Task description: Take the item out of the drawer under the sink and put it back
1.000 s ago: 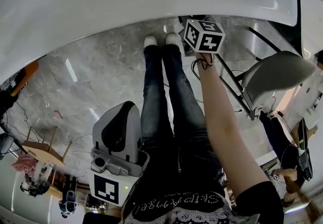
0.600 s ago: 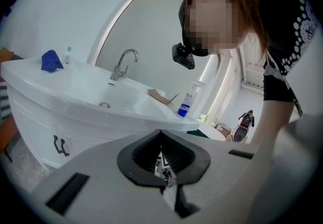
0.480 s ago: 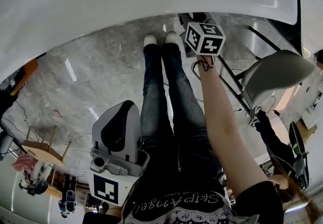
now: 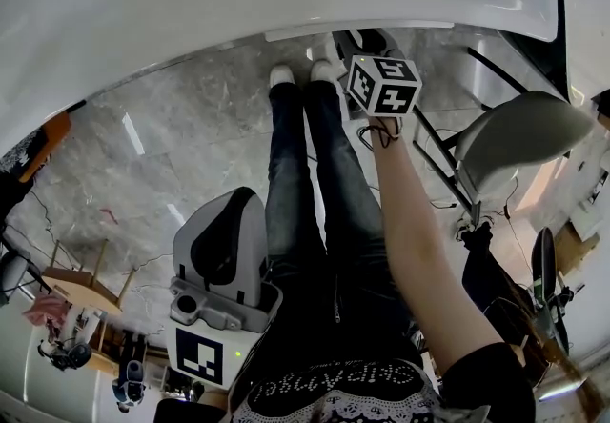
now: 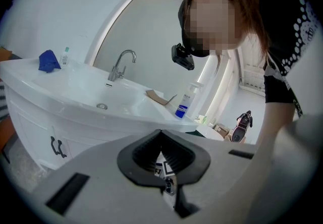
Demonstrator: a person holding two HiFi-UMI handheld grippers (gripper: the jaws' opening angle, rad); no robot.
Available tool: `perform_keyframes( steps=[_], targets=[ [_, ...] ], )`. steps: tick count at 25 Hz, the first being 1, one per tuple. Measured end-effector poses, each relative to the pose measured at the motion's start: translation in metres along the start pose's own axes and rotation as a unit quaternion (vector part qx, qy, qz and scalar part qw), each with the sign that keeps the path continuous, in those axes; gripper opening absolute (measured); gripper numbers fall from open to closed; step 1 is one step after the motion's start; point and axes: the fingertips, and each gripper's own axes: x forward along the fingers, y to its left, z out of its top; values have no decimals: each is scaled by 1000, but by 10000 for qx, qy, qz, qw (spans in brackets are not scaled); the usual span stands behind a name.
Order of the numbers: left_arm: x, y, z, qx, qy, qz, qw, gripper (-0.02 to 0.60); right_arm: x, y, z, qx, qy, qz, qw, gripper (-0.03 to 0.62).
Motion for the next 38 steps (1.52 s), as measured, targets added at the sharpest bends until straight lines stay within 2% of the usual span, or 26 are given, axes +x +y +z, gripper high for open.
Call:
perform_keyframes(
  steps=[38],
  targets=[
    [2,-12,-4,58,24,-104,9999,5,-37,4,-48,81,181,-48,9998,160]
  ],
)
